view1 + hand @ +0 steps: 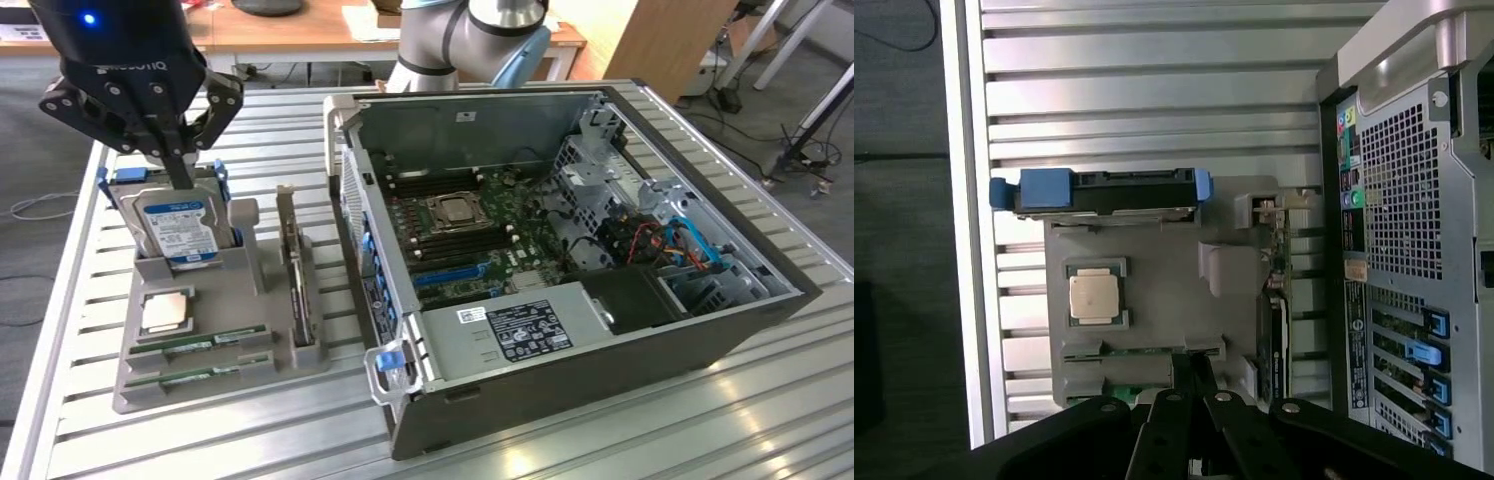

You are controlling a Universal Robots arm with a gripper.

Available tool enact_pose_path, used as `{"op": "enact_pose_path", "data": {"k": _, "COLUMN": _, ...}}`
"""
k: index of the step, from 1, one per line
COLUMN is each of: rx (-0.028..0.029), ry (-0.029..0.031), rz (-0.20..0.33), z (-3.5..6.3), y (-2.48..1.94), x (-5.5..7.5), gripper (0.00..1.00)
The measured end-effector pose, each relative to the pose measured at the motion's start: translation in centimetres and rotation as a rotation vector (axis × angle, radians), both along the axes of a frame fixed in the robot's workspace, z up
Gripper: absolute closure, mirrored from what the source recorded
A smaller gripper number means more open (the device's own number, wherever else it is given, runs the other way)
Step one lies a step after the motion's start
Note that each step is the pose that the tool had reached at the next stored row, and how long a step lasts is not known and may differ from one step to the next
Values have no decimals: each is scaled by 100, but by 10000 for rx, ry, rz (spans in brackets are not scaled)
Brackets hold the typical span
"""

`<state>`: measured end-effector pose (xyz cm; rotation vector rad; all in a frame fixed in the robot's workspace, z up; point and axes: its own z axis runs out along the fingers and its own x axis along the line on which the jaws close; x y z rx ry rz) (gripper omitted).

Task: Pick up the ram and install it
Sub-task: 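Pick up the ram and move it above insertion slot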

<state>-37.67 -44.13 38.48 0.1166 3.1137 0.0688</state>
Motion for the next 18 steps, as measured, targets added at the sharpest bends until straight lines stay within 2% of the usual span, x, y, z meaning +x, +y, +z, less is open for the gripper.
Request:
{"op": "enact_pose_path", "data": {"k": 12, "rx": 0, "ry": 0, "rz": 3, "z": 0, "y": 0, "x": 0, "gripper": 89}}
{"op": "enact_pose_path", "data": {"k": 18, "rx": 0, "ry": 0, "rz": 403, "z": -3, "y": 0, "x": 0, "gripper": 89}}
